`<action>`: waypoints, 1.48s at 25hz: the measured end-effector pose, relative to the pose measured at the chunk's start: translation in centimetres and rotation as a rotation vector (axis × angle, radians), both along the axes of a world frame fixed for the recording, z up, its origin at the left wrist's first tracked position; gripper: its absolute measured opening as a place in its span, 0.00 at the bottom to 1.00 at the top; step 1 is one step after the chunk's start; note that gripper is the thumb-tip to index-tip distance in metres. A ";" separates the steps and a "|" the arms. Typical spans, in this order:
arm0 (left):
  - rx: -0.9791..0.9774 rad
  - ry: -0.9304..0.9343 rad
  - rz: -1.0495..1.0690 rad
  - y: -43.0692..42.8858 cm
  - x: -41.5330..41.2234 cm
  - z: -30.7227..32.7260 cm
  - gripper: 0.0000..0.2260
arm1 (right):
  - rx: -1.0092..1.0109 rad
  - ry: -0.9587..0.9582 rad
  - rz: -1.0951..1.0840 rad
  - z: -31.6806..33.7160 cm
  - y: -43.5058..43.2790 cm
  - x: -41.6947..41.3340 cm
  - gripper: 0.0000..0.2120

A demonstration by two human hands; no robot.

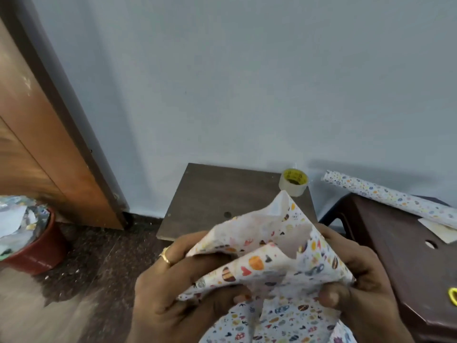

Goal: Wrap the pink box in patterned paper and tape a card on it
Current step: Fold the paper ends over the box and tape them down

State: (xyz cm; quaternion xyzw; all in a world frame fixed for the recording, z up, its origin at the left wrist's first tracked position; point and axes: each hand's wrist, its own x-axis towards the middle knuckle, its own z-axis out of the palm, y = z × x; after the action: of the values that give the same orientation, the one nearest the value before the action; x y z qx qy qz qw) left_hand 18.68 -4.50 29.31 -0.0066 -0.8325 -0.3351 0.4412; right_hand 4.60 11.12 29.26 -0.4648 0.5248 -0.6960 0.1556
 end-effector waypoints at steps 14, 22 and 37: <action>1.144 -0.379 -0.264 0.5 -4.2 -0.8 0.13 | 0.318 -0.609 -0.178 -0.3 0.8 -1.1 0.34; 1.430 -0.881 -0.269 -0.4 -7.3 -12.9 0.17 | 0.678 -1.057 -0.207 -12.2 1.3 -4.2 0.21; 1.107 -1.109 -0.298 -2.0 -12.3 -17.8 0.09 | 0.872 -1.010 -0.016 -19.0 0.5 -9.8 0.22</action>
State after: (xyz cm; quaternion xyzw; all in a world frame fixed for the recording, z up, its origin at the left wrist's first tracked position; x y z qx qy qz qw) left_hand 6.36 -6.55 11.46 0.2698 -0.6337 -0.7099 -0.1476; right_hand -5.16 11.61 10.29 0.0278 0.6241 -0.5535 0.5508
